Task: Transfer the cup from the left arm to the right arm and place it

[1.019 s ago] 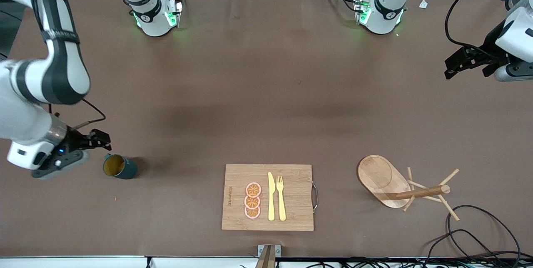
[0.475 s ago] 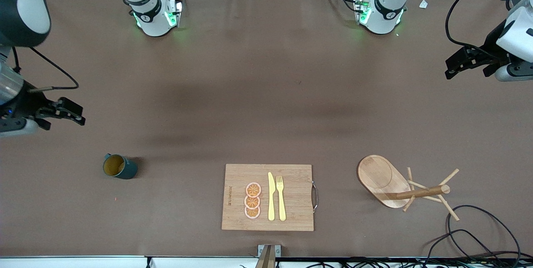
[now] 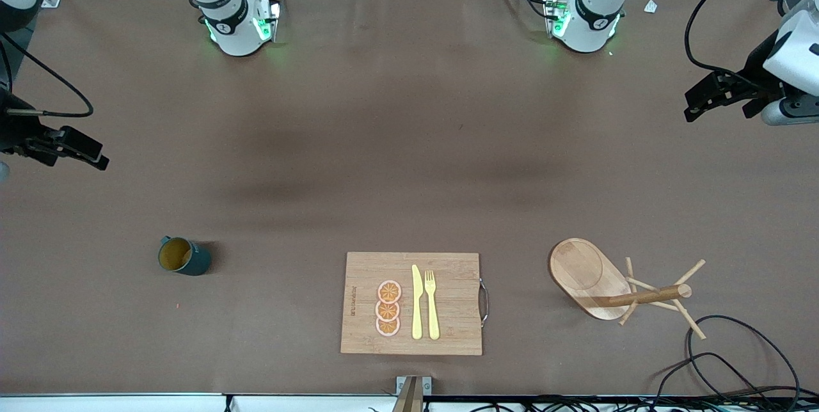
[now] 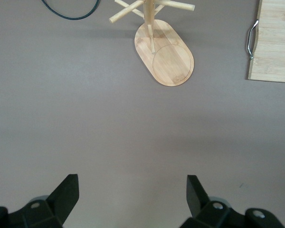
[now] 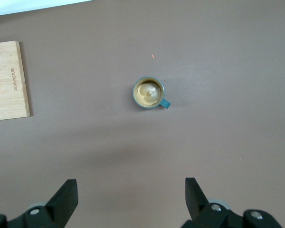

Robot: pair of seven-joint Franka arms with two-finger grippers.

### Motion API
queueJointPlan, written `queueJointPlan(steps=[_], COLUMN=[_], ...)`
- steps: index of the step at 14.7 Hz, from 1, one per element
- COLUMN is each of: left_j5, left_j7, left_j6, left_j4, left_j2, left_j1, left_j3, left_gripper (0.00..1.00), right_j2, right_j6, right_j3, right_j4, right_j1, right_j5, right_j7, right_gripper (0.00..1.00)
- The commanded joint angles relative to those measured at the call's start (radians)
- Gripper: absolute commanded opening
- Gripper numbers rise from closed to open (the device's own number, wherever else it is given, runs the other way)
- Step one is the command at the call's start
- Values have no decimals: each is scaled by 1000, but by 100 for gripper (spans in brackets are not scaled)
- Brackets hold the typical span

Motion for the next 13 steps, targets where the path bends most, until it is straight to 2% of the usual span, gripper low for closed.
queueJointPlan(steps=[1, 5, 8, 13], left_j5=[-7, -7, -7, -7], left_j7=[20, 27, 93, 92], left_j6=[5, 5, -5, -13], left_j4=[11, 11, 11, 12], left_j2=[3, 3, -1, -1], left_j1=[8, 3, 0, 0], left_j3=[-1, -1, -2, -2], left_gripper=[100, 100, 100, 100], right_j2=[-54, -105, -114, -114], right_j6=[-19, -30, -37, -39], right_j3=[15, 15, 15, 17], right_j4=[-8, -18, -18, -18], right_j1=[-13, -13, -13, -11], right_j5=[-12, -15, -20, -23], right_j7=[25, 20, 23, 23], right_gripper=[100, 100, 100, 100])
